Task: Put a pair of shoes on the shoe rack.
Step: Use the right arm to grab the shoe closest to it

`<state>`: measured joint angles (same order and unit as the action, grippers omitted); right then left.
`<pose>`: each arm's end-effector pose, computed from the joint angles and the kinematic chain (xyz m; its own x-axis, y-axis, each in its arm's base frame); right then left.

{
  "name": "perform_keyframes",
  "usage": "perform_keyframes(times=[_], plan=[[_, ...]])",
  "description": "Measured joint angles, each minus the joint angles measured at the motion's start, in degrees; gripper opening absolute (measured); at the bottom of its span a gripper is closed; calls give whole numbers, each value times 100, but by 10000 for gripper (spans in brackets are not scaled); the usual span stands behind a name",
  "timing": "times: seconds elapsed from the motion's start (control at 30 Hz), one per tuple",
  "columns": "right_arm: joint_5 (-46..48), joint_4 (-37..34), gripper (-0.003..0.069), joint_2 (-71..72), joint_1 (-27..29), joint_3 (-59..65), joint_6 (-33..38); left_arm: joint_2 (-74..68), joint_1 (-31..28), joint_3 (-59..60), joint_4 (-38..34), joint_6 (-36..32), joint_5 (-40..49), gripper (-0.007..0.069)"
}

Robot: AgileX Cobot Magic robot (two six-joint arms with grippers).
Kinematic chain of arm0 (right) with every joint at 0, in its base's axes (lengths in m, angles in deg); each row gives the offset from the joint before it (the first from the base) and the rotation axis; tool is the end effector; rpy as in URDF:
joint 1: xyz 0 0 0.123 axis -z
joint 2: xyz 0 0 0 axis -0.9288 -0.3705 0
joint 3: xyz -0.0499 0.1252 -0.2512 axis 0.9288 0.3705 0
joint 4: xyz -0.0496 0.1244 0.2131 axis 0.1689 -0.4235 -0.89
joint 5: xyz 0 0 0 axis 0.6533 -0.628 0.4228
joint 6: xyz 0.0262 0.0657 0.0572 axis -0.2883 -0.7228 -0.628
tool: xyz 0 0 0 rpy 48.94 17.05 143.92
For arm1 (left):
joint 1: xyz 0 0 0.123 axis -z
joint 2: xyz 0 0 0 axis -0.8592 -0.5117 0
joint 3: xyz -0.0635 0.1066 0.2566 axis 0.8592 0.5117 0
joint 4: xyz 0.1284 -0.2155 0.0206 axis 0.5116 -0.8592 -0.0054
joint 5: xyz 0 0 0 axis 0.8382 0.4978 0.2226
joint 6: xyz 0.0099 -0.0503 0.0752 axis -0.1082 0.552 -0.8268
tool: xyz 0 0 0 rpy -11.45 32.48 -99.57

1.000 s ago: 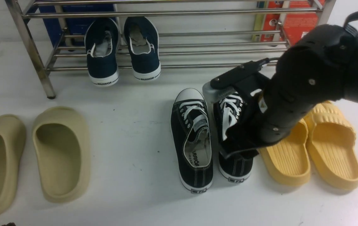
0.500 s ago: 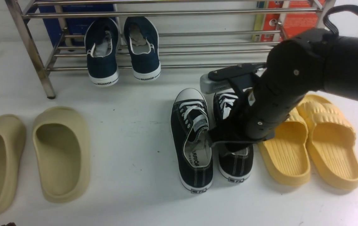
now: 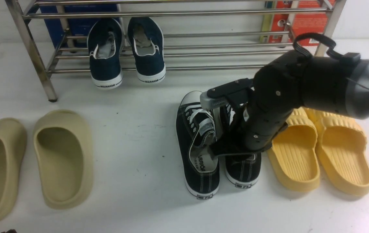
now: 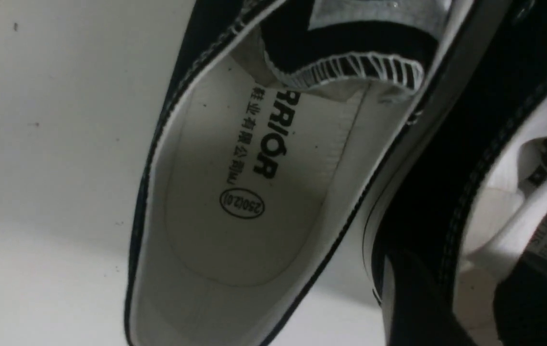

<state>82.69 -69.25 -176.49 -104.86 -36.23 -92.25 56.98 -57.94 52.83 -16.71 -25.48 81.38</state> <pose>0.3110 0.2330 0.2179 -0.8786 -0.3545 -0.3200 -0.4018 0.9109 0.0940 0.0518 -0.0035 0.1675 -0.3262 -0.3132 -0.8919 -0.0605 0.9485 -0.3109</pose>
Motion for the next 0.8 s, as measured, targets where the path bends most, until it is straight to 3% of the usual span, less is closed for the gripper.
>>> perform_keyframes(times=[0.43,0.5,0.53,0.57,0.8], plan=[[-269,-97,204,-428,0,-44,0,0,0,0,0,0,0,118],[-264,-97,154,-422,0,-50,6,0,0,0,0,0,0,121],[-231,-111,76,-384,0,-50,50,0,0,0,0,0,0,125],[-145,-126,46,-358,0,-43,71,0,0,0,0,0,0,125],[730,-228,41,482,0,13,133,0,0,0,0,0,0,130]])
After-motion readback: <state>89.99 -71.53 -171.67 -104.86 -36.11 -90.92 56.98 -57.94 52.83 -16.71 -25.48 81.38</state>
